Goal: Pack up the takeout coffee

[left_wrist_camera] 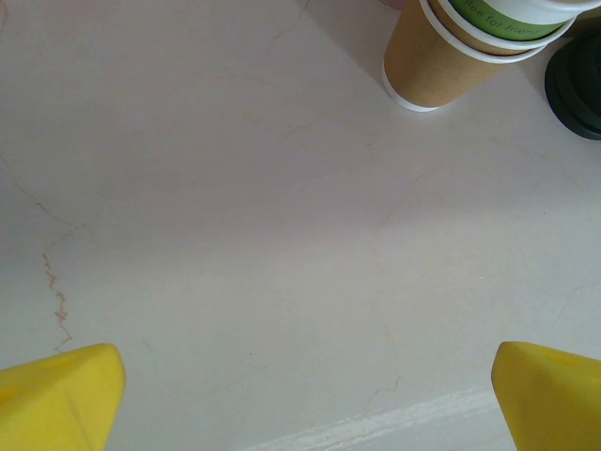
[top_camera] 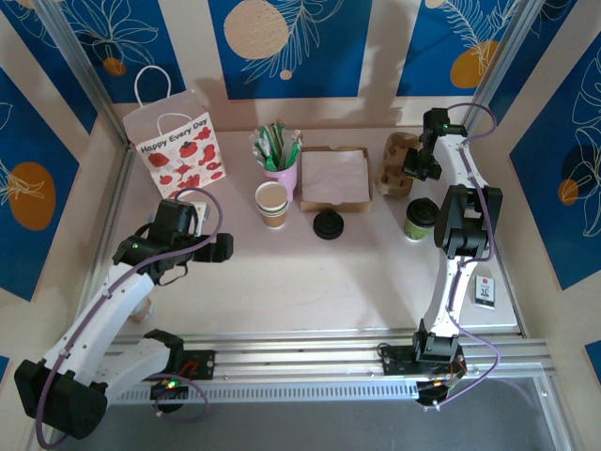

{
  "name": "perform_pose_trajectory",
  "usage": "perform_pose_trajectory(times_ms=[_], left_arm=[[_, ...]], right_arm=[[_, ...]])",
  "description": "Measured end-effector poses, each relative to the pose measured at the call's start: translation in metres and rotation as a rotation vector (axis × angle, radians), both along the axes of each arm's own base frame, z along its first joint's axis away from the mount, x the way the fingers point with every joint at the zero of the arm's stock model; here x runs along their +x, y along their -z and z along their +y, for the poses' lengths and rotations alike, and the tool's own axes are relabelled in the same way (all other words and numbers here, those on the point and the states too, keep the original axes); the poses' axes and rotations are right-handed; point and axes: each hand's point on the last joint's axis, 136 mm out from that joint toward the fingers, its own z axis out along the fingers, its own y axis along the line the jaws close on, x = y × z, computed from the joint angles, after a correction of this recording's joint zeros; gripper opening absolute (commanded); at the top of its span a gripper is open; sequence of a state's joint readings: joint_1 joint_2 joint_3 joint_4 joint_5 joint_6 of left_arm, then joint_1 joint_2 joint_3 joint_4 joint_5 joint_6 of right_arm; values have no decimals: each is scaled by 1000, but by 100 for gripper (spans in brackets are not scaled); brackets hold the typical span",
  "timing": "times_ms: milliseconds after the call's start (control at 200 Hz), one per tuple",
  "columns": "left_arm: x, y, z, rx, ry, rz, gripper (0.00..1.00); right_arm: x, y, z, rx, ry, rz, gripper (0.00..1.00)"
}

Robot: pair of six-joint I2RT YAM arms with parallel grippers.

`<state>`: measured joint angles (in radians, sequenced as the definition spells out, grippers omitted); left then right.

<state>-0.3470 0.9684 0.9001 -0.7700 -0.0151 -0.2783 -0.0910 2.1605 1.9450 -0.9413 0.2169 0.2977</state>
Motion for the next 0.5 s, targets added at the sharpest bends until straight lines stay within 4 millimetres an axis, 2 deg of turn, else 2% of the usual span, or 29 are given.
perform_pose_trajectory(times_ms=[500], left_arm=[[0, 0, 0, 0, 0, 0, 100]], right_arm=[[1, -22, 11, 27, -19, -43, 0]])
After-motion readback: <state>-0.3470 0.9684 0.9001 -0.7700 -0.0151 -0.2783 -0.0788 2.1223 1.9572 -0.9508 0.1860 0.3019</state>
